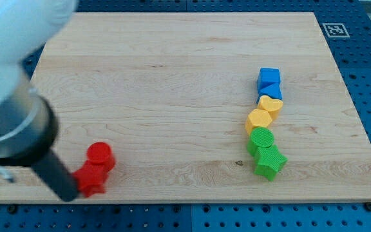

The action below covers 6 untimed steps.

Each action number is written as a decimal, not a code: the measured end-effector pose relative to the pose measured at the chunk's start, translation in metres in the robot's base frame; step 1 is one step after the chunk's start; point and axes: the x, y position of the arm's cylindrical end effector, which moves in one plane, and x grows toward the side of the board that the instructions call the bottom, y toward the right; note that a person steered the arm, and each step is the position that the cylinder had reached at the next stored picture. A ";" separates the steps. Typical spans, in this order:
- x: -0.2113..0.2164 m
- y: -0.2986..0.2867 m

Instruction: Push the red star upwards

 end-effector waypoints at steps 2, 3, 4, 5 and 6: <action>-0.062 0.089; -0.041 0.090; -0.031 0.090; -0.093 0.089; -0.131 0.085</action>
